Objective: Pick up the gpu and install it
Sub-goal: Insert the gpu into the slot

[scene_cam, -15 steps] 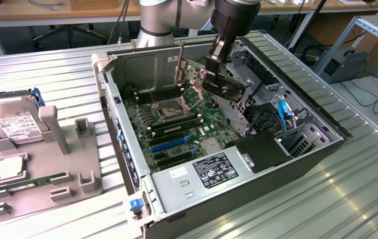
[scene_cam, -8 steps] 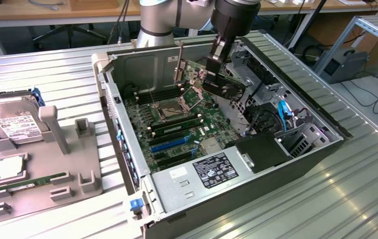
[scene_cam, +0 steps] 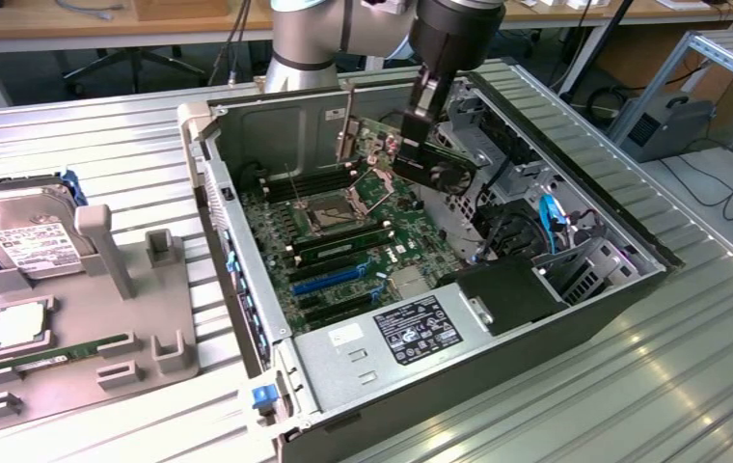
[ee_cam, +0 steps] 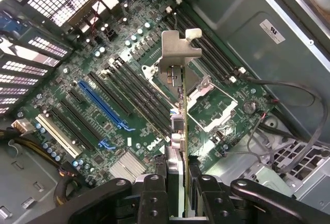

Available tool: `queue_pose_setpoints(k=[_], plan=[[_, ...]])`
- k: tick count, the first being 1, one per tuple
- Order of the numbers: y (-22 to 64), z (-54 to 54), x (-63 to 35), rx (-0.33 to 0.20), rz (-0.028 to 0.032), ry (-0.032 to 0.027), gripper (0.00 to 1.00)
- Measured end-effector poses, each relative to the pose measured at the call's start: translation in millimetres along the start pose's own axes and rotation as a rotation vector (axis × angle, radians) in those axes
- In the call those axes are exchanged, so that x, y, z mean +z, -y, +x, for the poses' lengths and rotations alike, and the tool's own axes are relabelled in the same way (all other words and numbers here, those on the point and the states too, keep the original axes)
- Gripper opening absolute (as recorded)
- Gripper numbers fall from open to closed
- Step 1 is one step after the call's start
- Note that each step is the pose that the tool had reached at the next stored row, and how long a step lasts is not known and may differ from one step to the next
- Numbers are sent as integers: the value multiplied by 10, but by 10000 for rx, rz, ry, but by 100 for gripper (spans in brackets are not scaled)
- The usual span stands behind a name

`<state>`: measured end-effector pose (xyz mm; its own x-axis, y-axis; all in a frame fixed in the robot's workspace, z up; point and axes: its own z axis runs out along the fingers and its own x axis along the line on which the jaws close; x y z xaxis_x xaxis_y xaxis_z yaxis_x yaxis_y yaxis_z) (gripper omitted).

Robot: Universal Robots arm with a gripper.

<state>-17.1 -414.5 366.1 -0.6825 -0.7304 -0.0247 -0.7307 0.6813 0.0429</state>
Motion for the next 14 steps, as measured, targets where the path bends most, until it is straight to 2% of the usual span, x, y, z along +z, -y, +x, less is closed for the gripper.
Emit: queue_pose_setpoints(k=[14], plan=[[0, 0, 0, -474, -12, -20, 27]])
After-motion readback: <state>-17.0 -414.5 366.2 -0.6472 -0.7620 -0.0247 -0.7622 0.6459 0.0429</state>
